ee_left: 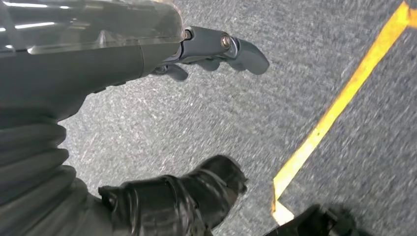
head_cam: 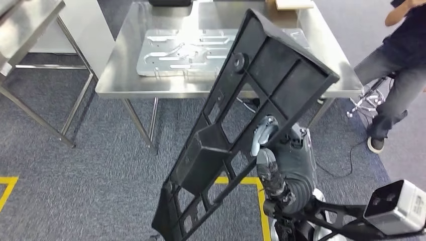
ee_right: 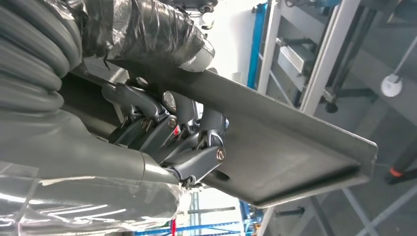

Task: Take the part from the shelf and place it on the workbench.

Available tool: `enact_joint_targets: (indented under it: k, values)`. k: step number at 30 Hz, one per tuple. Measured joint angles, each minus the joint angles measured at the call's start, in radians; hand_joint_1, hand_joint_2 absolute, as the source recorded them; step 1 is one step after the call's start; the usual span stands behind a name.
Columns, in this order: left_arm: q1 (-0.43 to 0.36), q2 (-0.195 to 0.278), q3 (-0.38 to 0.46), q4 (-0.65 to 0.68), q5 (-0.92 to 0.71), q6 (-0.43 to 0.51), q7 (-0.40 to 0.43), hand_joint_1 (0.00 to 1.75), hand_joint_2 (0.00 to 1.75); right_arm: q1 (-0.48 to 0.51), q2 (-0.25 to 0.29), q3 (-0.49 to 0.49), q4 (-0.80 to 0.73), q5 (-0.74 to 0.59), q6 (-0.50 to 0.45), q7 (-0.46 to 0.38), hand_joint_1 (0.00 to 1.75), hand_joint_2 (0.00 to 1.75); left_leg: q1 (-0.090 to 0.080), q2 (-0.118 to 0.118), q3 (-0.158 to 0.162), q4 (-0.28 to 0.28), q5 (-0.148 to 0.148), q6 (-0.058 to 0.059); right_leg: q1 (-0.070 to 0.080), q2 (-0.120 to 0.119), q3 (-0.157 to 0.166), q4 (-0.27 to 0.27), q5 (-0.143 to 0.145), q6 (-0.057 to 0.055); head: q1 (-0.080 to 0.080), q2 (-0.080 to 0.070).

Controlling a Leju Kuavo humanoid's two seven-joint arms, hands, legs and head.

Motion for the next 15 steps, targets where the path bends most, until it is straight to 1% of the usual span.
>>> enact_joint_targets:
  k: [1, 2, 3, 4, 5, 6, 7, 8, 9, 10, 11, 12, 13, 14, 15]
  values:
    - [0.000, 0.000, 0.000, 0.000, 0.000, 0.000, 0.000, 0.00, 1.75, 0.000, -0.001, -0.001, 0.000, 0.000, 0.000, 0.000, 1.73, 1.75, 0.000, 0.000, 0.016, -0.004, -0.010, 0.005, 0.000, -0.001, -0.038, 0.060, -0.010, 0.000, 0.003, 0.000]
    - [0.000, 0.000, 0.000, 0.000, 0.000, 0.000, 0.000, 0.00, 1.75, 0.002, -0.002, -0.002, 0.000, 0.000, 0.000, 0.000, 1.73, 1.75, -0.002, 0.000, 0.030, -0.005, -0.021, 0.008, 0.001, -0.001, -0.086, 0.125, -0.026, 0.001, 0.006, 0.000]
    - [0.000, 0.000, 0.000, 0.000, 0.000, 0.000, 0.000, 0.00, 1.75, 0.004, -0.002, -0.003, 0.000, -0.001, 0.000, 0.000, 1.73, 1.75, -0.003, 0.000, 0.045, -0.005, -0.034, 0.010, 0.002, -0.001, -0.135, 0.178, -0.048, 0.003, 0.008, 0.000]
    - [0.002, 0.000, 0.000, 0.000, 0.000, 0.000, 0.000, 0.00, 1.75, 0.007, -0.002, -0.003, 0.000, -0.001, 0.000, 0.000, 1.73, 1.75, -0.004, -0.001, 0.062, -0.005, -0.048, 0.010, 0.002, -0.001, -0.176, 0.206, -0.065, 0.004, 0.008, 0.000]
    - [0.003, 0.000, 0.000, 0.000, 0.000, 0.000, 0.001, 0.00, 1.75, 0.011, -0.003, -0.003, 0.000, -0.001, 0.000, 0.000, 1.73, 1.75, -0.005, -0.003, 0.082, -0.005, -0.064, 0.009, 0.001, -0.001, -0.203, 0.205, -0.072, 0.006, 0.008, 0.000]
    - [0.005, 0.000, 0.000, 0.000, 0.000, 0.000, 0.001, 0.00, 1.75, 0.013, -0.005, -0.004, 0.000, -0.002, 0.000, 0.000, 1.73, 1.75, -0.005, -0.004, 0.105, -0.005, -0.081, 0.008, 0.001, -0.001, -0.215, 0.172, -0.059, 0.006, 0.008, 0.000]
    - [0.006, 0.000, 0.000, 0.000, 0.000, -0.001, 0.001, 0.00, 1.75, 0.016, -0.007, -0.004, 0.000, -0.002, 0.000, 0.000, 1.73, 1.75, -0.005, -0.005, 0.126, -0.006, -0.100, 0.006, 0.000, -0.002, -0.218, 0.118, -0.015, 0.005, 0.009, 0.000]
    - [0.007, 0.000, 0.000, 0.001, 0.000, -0.001, 0.001, 0.00, 1.75, 0.020, -0.009, -0.004, 0.000, -0.003, 0.000, 0.000, 1.73, 1.75, -0.005, -0.005, 0.149, -0.005, -0.120, 0.003, 0.000, -0.003, -0.219, 0.069, 0.052, 0.004, 0.008, 0.000]
    - [0.007, 0.000, 0.000, 0.001, 0.000, -0.001, 0.001, 0.00, 1.75, 0.024, -0.012, -0.005, 0.001, -0.004, 0.000, 0.000, 1.73, 1.75, -0.006, -0.006, 0.165, -0.006, -0.137, 0.000, 0.003, -0.006, -0.214, 0.029, 0.106, -0.001, 0.008, 0.000]
    - [0.007, 0.001, 0.000, 0.001, 0.000, -0.002, 0.002, 0.00, 1.75, 0.028, -0.013, -0.006, 0.001, -0.004, 0.000, 0.001, 1.73, 1.75, -0.006, -0.005, 0.178, -0.011, -0.152, -0.005, 0.008, -0.008, -0.208, 0.007, 0.146, -0.006, 0.007, 0.000]
    - [0.005, 0.002, 0.000, 0.002, 0.000, -0.002, 0.003, 0.00, 1.75, 0.029, -0.015, -0.007, 0.001, -0.005, 0.000, 0.001, 1.73, 1.75, -0.005, -0.005, 0.192, -0.013, -0.161, -0.011, 0.013, -0.008, -0.201, 0.003, 0.157, -0.013, 0.006, 0.000]
    - [0.002, 0.002, 0.000, 0.002, 0.000, -0.002, 0.003, 0.00, 1.75, 0.026, -0.015, -0.008, -0.001, -0.005, 0.000, 0.001, 1.73, 1.75, -0.004, -0.005, 0.195, -0.005, -0.157, -0.017, 0.016, -0.006, -0.186, -0.002, 0.142, -0.022, 0.006, 0.000]
    - [-0.002, 0.002, 0.000, 0.002, -0.001, -0.001, 0.003, 0.00, 1.75, 0.023, -0.016, -0.010, -0.003, -0.005, 0.001, 0.000, 1.73, 1.75, -0.002, -0.003, 0.191, 0.022, -0.146, -0.021, 0.016, -0.002, -0.172, -0.004, 0.132, -0.030, 0.005, 0.000]
    - [-0.006, 0.001, 0.000, 0.002, -0.001, -0.001, 0.003, 0.00, 1.75, 0.020, -0.016, -0.012, -0.006, -0.005, 0.001, 0.000, 1.73, 1.75, 0.000, -0.002, 0.171, 0.073, -0.127, -0.026, 0.014, -0.001, -0.155, -0.008, 0.118, -0.037, 0.005, 0.000]
    - [-0.010, 0.000, 0.000, 0.002, -0.001, -0.001, 0.003, 0.00, 1.75, 0.017, -0.016, -0.013, -0.008, -0.004, 0.001, 0.000, 1.73, 1.75, 0.000, 0.000, 0.133, 0.138, -0.112, -0.032, 0.012, -0.001, -0.135, -0.012, 0.106, -0.044, 0.004, 0.000]
